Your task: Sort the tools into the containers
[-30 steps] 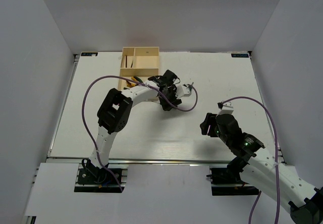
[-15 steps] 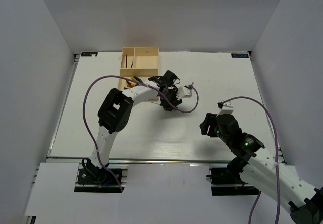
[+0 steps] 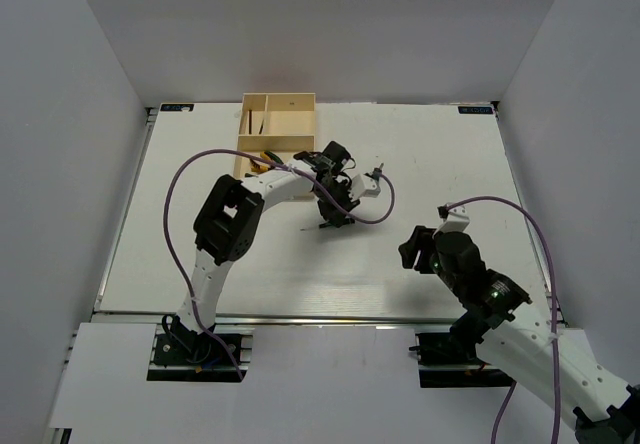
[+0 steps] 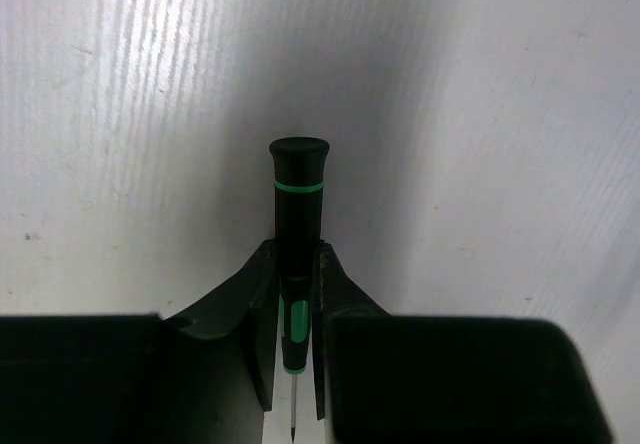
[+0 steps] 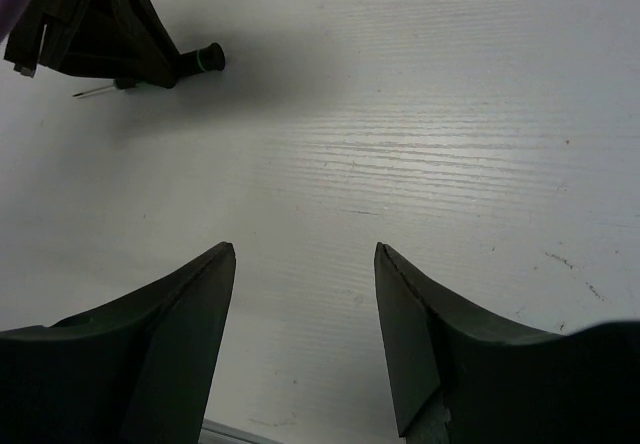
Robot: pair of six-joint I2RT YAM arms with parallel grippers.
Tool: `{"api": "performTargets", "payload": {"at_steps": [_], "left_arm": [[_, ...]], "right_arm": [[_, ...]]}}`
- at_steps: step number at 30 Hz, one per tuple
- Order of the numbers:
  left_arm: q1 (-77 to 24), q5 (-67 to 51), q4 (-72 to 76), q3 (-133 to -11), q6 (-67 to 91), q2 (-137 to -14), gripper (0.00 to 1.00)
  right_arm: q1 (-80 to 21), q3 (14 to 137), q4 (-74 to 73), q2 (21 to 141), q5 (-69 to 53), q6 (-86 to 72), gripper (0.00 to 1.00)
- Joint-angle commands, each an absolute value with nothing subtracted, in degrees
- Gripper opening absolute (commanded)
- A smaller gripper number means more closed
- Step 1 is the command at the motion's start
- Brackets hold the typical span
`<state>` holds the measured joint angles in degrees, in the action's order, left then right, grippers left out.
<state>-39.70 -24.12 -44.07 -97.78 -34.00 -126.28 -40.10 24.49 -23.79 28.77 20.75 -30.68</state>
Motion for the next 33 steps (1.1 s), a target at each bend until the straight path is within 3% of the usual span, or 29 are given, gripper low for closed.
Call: {"api": "performTargets", "payload": {"at_steps": [1,10,19,33], "left_arm": [[-39.64,-26.46,-43.51,-95.89,-30.68,-121.65,0.00],[-36.83,-17.86,-31.47,-96.67,-14.79,-109.79,0.00],[-32.00,-6.08,-23.12,-100.09,-3.00,-107.05,0.00],[-25.58,12.81,-0.55,-100.21,0.63,-106.00,0.00]], "right_arm": [[-40.17,25.31,-22.76,30.06,21.88,-30.85,0.64],[-40.08,25.22,-22.67,30.06,21.71,-30.67,0.64],[-39.99,25.31,-22.41,30.23,21.36,-30.41,0.64],[-40.08,25.49,-21.80,31.90,20.83,-30.32,0.64]]}}
